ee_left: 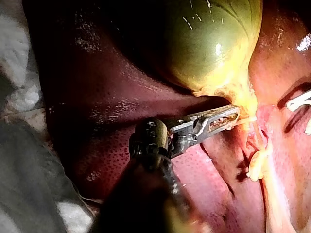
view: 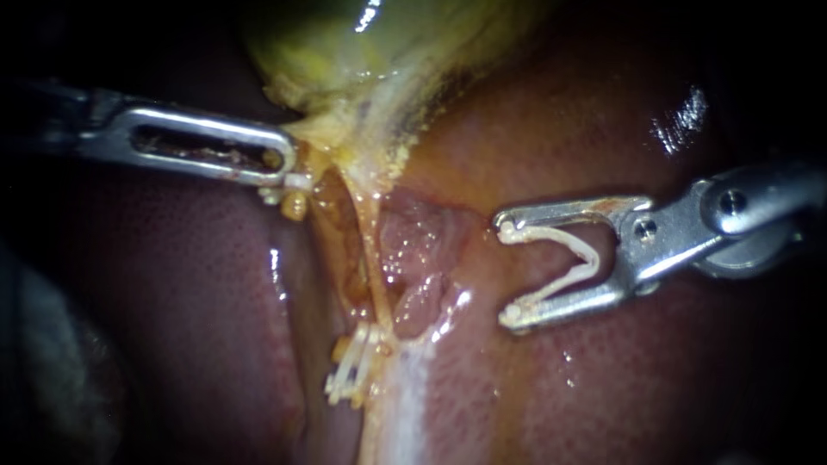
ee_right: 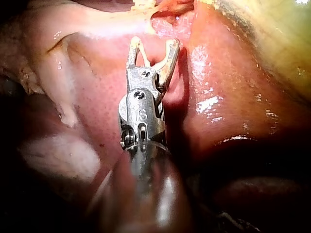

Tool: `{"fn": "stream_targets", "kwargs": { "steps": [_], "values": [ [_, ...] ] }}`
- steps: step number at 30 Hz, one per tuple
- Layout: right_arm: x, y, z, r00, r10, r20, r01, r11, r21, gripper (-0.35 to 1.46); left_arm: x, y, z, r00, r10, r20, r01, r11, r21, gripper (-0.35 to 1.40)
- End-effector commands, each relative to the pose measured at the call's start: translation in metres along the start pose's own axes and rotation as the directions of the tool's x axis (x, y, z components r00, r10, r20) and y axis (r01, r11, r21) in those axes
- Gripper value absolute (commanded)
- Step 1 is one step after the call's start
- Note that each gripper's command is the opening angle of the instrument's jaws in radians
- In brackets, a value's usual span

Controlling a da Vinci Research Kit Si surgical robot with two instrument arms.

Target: Clipping first clip right tube

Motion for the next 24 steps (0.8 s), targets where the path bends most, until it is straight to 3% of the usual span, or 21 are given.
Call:
{"fn": "stream_targets", "kwargs": {
  "steps": [1, 8, 24],
  "values": [
    [0.0001, 0.0000, 0.0001, 1.000, 0.000, 0.000, 0.000, 1.000, 0.000, 0.50, 0.0000, 0.0001, 0.0000, 1.0000, 0.000, -0.002, 0.000, 1.000, -0.002, -0.35],
    [0.0007, -0.0003, 0.0008, 1.000, -0.005, 0.000, 0.005, 1.000, -0.001, 0.50, -0.0004, 0.0003, 0.0003, 1.0000, 0.002, -0.005, -0.002, 1.000, 0.002, -0.35],
    [0.0007, 0.0003, 0.0071, 0.989, 0.145, 0.001, -0.145, 0.989, 0.023, 0.49, -0.0006, 0.0004, 0.0003, 1.0000, 0.002, -0.008, -0.002, 1.000, 0.005, -0.35]
  ]
}}
